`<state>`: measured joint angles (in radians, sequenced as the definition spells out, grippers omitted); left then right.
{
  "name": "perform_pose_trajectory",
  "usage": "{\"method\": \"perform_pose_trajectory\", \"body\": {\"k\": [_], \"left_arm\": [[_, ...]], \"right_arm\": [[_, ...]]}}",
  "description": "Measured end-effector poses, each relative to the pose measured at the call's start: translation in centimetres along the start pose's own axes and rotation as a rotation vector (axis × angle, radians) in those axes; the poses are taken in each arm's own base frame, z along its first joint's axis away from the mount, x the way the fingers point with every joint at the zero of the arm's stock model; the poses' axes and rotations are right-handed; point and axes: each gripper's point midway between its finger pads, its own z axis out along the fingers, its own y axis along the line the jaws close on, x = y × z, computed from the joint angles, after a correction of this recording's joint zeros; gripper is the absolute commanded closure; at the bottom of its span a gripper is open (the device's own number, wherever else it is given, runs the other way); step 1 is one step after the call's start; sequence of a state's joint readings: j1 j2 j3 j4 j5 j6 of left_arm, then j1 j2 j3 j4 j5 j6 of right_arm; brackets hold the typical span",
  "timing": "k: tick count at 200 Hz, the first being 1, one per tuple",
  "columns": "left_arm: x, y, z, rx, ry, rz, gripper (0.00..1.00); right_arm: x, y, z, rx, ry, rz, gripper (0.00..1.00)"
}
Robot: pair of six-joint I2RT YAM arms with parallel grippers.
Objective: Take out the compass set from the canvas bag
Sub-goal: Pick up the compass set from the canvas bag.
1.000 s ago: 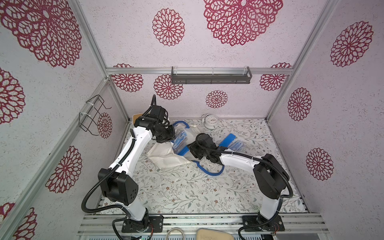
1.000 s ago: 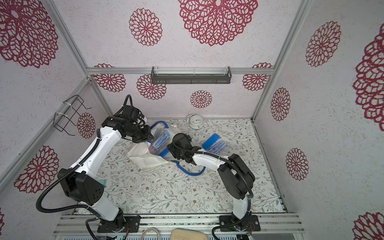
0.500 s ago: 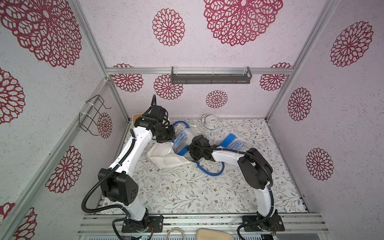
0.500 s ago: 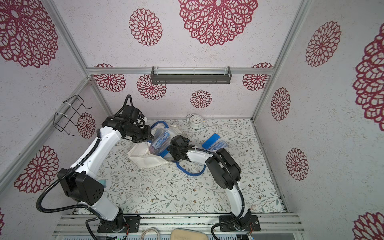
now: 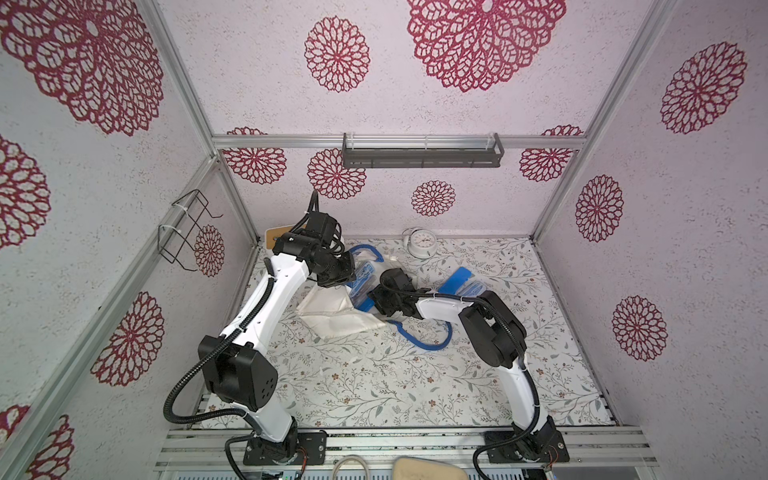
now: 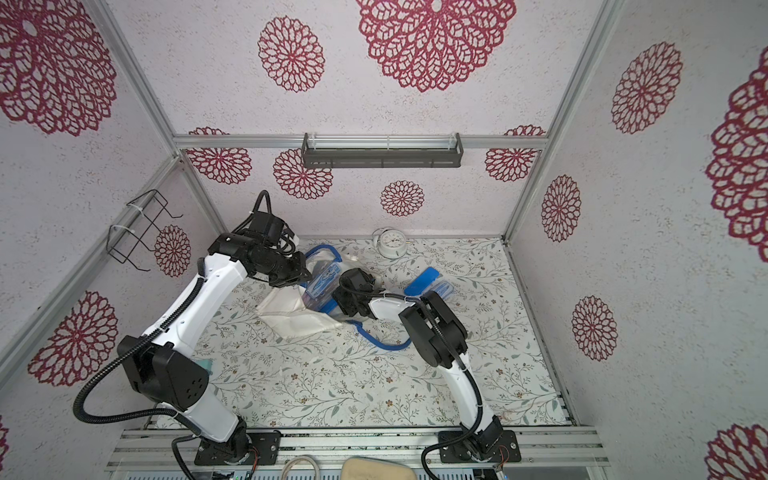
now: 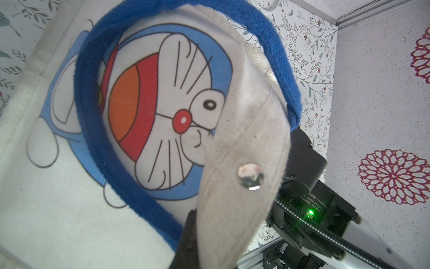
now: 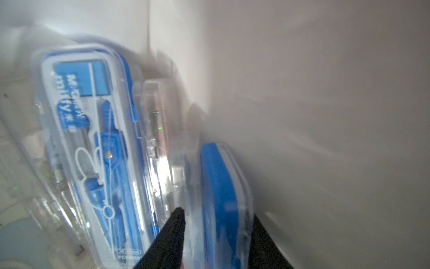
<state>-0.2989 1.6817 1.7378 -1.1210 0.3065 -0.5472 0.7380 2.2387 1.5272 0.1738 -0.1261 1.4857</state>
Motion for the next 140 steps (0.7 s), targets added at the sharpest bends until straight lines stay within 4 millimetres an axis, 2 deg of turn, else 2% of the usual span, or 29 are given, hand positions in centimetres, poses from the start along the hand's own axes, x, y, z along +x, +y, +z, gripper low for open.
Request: {"method": "perform_pose_trajectory", "body": {"k": [33, 68, 102, 140], "left_arm": [[0.0, 0.0, 0.0, 0.000, -0.001, -0.002, 1.00], [0.0, 0.0, 0.0, -0.003, -0.002, -0.006, 1.00], [-0.2, 0.1, 0.0, -0.008, -0.008, -0.007, 1.00], [-0.3, 0.2, 0.0, -0.013, -0.013, -0.011, 1.00]], "right_arm": [[-0.2, 0.6, 0.1, -0.070, 0.021, -0.026, 0.79], [0.2, 0.4, -0.7, -0.112, 0.039, -0.050, 0.85], [1.0, 1.9, -3.9, -0.159, 0.057, -0.076, 0.86], [0.9, 6.0, -9.0, -0.274, 0.030, -0.114, 0.87]]}}
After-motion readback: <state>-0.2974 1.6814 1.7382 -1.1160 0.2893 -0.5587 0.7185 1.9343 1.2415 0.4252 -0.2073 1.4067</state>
